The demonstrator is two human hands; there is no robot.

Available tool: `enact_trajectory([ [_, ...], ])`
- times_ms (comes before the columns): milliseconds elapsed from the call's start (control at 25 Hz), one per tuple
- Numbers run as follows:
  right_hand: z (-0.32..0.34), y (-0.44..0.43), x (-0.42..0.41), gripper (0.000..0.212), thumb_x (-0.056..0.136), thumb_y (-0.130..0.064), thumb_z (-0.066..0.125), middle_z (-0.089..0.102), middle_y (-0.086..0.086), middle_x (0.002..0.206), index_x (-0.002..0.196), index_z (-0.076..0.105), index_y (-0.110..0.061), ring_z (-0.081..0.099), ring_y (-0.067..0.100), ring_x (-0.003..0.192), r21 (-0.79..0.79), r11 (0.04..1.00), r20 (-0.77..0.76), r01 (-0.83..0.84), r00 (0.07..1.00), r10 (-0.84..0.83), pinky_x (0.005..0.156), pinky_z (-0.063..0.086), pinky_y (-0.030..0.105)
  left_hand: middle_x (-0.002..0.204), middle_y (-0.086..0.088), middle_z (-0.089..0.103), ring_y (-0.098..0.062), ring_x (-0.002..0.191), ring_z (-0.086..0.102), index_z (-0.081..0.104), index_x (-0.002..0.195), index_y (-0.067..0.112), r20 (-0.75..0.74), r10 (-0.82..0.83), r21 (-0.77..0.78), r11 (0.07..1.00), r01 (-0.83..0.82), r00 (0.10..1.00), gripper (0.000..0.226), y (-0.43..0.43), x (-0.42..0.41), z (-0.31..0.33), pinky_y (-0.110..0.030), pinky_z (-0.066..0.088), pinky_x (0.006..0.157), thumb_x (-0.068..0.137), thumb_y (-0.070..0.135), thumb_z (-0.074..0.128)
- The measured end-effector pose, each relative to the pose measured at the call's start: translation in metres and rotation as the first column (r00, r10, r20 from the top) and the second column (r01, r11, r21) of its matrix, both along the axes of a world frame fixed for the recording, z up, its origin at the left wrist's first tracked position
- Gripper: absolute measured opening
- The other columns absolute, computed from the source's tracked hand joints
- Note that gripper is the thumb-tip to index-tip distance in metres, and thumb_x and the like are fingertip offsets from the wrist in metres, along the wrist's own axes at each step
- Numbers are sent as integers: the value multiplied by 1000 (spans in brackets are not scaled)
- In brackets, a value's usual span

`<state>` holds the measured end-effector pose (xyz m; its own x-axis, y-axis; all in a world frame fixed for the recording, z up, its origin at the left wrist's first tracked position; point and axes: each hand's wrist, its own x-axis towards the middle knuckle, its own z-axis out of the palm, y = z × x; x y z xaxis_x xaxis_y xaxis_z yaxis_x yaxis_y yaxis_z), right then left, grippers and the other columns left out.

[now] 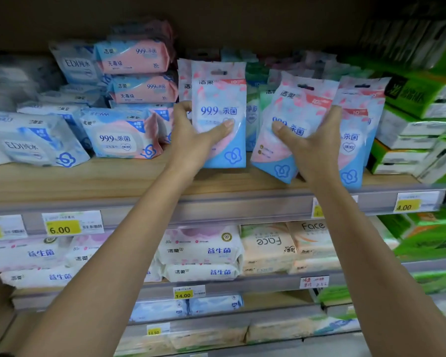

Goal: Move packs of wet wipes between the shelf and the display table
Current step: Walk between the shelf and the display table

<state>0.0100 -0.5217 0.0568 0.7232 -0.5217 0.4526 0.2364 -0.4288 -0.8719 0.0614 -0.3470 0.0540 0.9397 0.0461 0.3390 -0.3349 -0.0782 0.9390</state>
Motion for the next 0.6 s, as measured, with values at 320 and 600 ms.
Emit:
enact_trajectory([
  [320, -1, 52, -44, 42, 84, -18, 66, 69, 5, 111, 124, 54, -13, 66, 22, 103, 522, 711, 156, -471, 872, 463, 91, 54, 42, 87, 16, 65, 7, 64, 61, 44, 113, 28, -53, 128, -90, 987, -132, 990, 27, 77, -75, -22, -13, 47, 55, 92, 39, 56],
  [600, -70, 122, -88, 43, 75, -18, 63, 73, 3, 104, 117, 62, -10, 69, 19, 89, 698, 456, 24, -553, 654, 756, 73, 58, 33, 100, 4, 72, -14, 95, 68, 60, 109, 24, -151, 325, 17, 945, -327, 933, 36, 130, -173, -81, -39, 54, 82, 85, 50, 55],
])
